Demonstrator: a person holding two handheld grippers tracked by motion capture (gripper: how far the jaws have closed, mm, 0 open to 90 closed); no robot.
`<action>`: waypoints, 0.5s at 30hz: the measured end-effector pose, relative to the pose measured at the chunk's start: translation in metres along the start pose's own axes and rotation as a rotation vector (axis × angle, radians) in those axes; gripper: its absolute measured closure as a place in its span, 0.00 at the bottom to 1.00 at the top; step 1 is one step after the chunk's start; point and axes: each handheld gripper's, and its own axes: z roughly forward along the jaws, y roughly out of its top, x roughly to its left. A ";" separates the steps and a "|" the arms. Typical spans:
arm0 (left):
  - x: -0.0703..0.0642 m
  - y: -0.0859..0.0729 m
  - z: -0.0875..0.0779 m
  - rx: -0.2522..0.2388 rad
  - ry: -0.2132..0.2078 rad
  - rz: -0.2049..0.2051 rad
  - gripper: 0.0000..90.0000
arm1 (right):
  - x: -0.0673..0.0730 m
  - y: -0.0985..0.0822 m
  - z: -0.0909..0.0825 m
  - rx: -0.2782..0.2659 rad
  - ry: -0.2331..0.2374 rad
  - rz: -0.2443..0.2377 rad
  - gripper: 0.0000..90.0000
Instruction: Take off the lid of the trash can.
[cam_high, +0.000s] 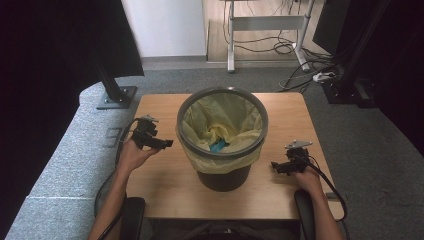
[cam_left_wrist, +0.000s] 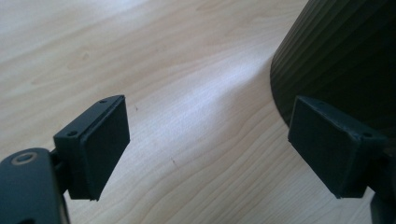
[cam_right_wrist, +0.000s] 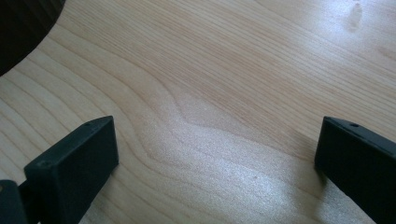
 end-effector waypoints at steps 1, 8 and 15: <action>0.000 0.003 -0.002 -0.002 0.000 0.001 0.14 | 0.000 0.000 0.000 0.000 0.001 0.000 0.00; -0.002 0.021 -0.015 -0.014 -0.004 0.011 0.15 | 0.000 0.000 0.000 0.001 0.002 -0.001 0.00; -0.005 0.039 -0.028 -0.019 0.002 0.026 0.15 | 0.001 0.000 0.000 0.001 0.002 -0.001 0.00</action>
